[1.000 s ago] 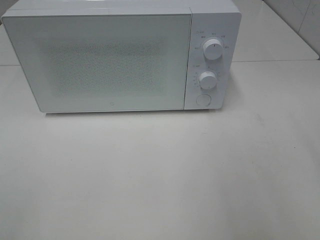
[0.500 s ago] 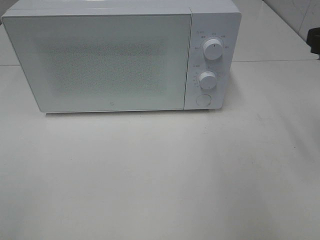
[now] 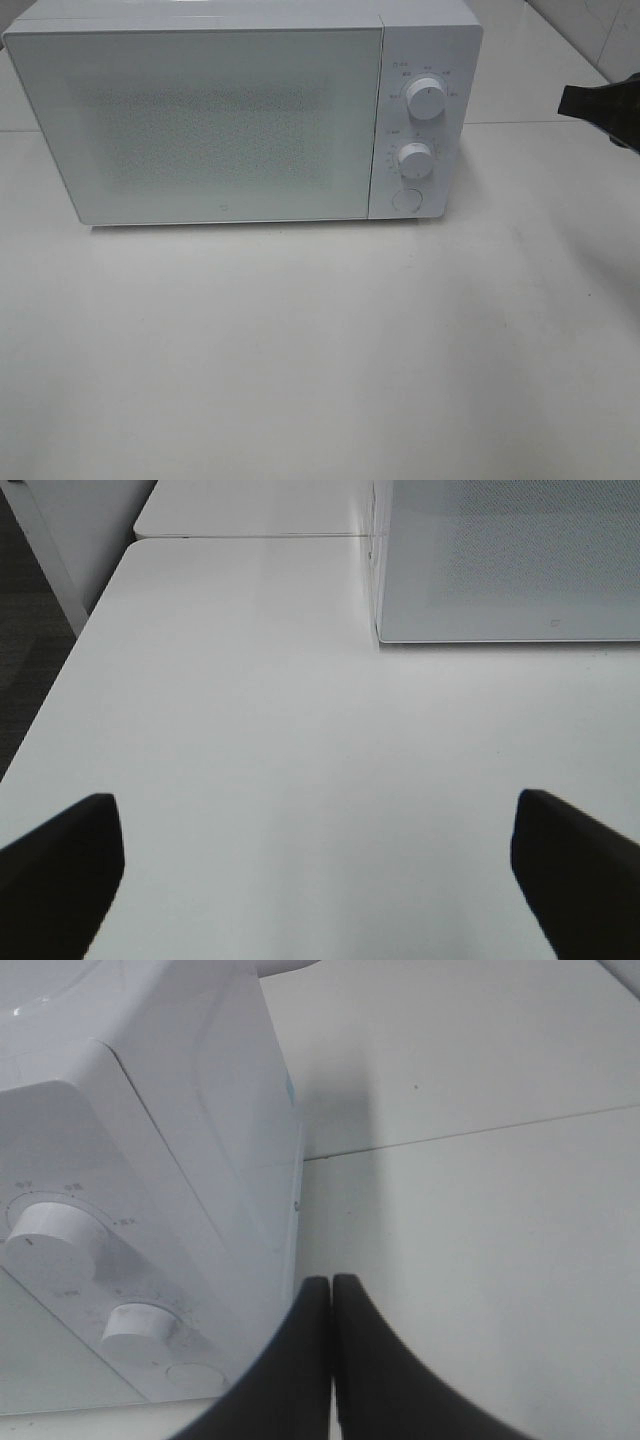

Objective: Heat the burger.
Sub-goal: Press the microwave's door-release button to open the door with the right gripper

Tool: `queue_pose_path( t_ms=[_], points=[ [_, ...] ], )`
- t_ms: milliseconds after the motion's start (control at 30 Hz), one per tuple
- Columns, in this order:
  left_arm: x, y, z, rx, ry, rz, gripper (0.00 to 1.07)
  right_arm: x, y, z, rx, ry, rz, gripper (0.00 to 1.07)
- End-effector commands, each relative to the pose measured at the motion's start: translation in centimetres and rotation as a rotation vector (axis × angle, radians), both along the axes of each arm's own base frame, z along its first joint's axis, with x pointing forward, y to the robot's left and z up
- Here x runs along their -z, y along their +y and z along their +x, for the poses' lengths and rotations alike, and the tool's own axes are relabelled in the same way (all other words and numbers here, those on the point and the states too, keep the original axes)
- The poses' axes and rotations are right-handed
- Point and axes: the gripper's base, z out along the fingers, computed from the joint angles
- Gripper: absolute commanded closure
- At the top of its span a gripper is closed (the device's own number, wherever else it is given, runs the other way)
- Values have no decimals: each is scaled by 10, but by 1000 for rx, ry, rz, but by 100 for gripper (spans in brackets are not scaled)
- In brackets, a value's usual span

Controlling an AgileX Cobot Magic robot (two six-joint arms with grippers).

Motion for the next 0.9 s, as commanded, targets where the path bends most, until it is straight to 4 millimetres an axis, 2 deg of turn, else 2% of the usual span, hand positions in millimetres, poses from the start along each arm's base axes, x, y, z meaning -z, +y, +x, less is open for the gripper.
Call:
queue_pose_path(
  t_ms=[33, 67, 133, 200, 233, 300, 400, 500, 567, 767, 900],
  points=[
    [0, 0, -2, -1, -26, 4, 9, 8, 6, 0, -8, -4, 94, 107],
    [0, 0, -2, -1, -26, 4, 9, 17, 15, -1, -27, 8, 167, 107],
    [0, 0, -2, -1, -26, 4, 9, 21, 18, -1, -27, 20, 197, 107],
    [0, 0, -2, -1, -26, 4, 9, 34, 28, 1, 5, 82, 316, 107],
    [0, 0, -2, -1, -26, 4, 9, 34, 28, 1, 5, 82, 316, 107],
    [0, 0, -2, -1, -26, 4, 9, 44, 36, 1, 66, 144, 451, 107],
    [0, 0, -2, -1, -26, 4, 9, 49, 43, 1, 93, 175, 534, 107],
    [0, 0, -2, -1, -26, 4, 9, 57, 54, 1, 117, 214, 631, 107],
    [0, 0, -2, -1, -26, 4, 9, 66, 68, -2, 153, 264, 731, 107],
    [0, 0, -2, -1, -26, 4, 9, 80, 87, -8, 251, 332, 908, 107],
    [0, 0, -2, -1, -26, 4, 9, 83, 96, -11, 257, 331, 945, 107]
  ],
)
